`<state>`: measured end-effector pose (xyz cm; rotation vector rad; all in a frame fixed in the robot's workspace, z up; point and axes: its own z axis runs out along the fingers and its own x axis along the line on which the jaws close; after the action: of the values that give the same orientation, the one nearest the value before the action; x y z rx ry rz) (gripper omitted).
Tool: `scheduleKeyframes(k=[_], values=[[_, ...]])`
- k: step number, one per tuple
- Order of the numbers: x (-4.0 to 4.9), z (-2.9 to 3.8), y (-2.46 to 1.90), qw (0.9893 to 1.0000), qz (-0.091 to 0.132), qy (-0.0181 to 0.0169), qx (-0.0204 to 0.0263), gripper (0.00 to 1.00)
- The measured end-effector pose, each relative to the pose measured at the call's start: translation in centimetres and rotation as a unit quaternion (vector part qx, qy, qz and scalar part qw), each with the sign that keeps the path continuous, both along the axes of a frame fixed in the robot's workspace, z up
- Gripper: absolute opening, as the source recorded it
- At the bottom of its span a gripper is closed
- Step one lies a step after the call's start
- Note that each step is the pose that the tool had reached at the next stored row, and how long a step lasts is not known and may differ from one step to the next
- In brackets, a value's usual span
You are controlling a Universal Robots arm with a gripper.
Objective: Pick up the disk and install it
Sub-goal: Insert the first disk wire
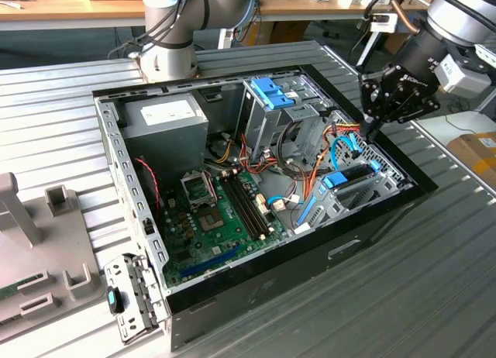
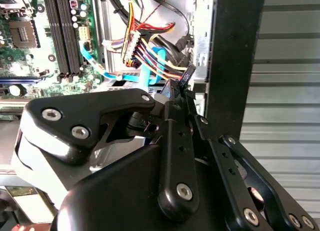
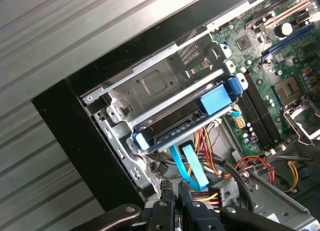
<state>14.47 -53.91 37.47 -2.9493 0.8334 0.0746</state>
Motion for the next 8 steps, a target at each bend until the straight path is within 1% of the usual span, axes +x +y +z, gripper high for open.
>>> scheduleKeyframes(k=[5,6,7,8], values=[[-1.31,0.0,0.0,1.0,-0.007,0.0,0.0,0.16],[-1.88,0.0,0.0,1.0,-0.01,0.0,0.0,0.16],[-2.25,0.0,0.0,0.9999,-0.012,0.0,0.0,0.16],[-2.42,0.0,-0.01,0.9999,-0.013,0.0,0.0,0.16]])
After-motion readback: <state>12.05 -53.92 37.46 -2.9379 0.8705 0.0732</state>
